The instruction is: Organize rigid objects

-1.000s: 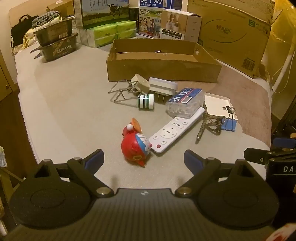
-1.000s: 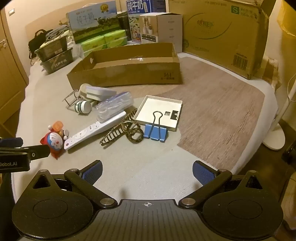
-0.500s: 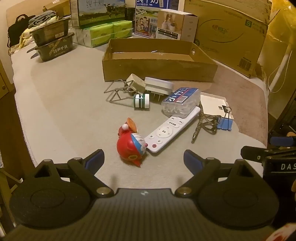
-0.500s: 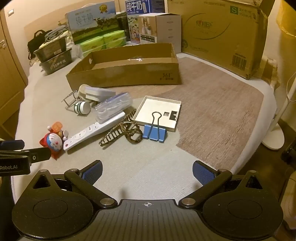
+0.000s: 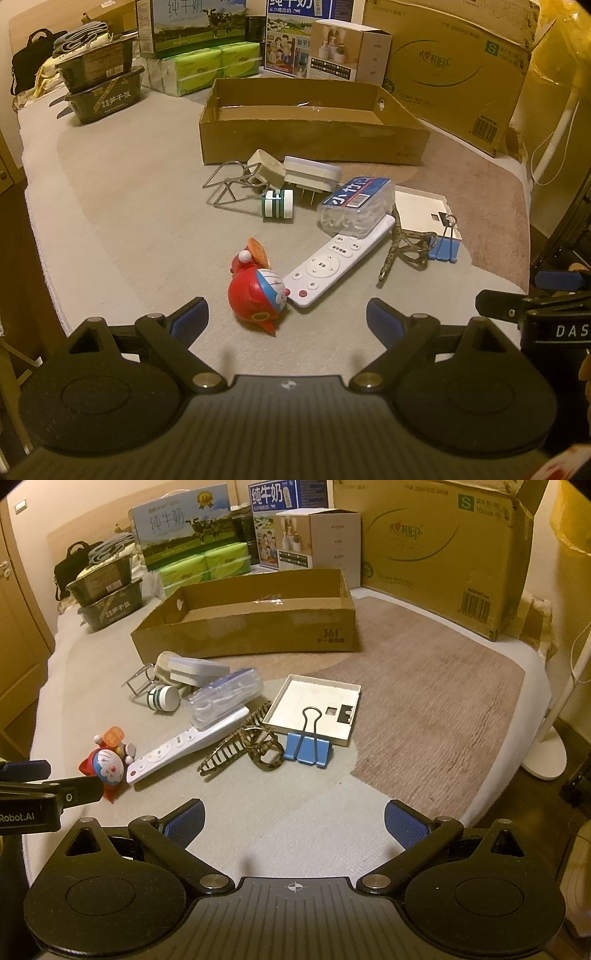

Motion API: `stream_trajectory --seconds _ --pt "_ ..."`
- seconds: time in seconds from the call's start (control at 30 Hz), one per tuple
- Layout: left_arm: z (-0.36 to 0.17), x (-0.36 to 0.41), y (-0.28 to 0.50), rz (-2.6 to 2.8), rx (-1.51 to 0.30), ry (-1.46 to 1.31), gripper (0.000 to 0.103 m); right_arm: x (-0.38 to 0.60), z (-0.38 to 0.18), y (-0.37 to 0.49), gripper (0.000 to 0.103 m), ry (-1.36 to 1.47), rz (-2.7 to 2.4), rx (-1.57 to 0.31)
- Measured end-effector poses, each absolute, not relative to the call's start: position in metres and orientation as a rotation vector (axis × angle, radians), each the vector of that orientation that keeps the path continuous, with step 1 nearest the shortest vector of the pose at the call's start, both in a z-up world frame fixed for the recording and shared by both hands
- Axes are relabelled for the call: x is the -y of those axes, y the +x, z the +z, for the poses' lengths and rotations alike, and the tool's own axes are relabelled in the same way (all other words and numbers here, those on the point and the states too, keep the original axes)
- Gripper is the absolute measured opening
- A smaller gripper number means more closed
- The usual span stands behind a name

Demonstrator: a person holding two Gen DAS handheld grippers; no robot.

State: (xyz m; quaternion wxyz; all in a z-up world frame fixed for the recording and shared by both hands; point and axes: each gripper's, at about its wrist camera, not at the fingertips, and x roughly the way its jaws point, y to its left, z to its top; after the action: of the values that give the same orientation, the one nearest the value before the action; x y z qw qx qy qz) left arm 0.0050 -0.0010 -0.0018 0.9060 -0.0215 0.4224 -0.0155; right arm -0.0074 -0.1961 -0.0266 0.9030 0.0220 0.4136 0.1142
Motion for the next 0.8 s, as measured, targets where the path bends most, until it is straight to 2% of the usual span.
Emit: stream_trajectory --seconds 0.8 --pt "-0.005 -0.0044 0.0063 -0.039 -0.881 -0.042 0.089 0.1935 -0.0267 -0.0065 0.103 0.053 0.24 -0.845"
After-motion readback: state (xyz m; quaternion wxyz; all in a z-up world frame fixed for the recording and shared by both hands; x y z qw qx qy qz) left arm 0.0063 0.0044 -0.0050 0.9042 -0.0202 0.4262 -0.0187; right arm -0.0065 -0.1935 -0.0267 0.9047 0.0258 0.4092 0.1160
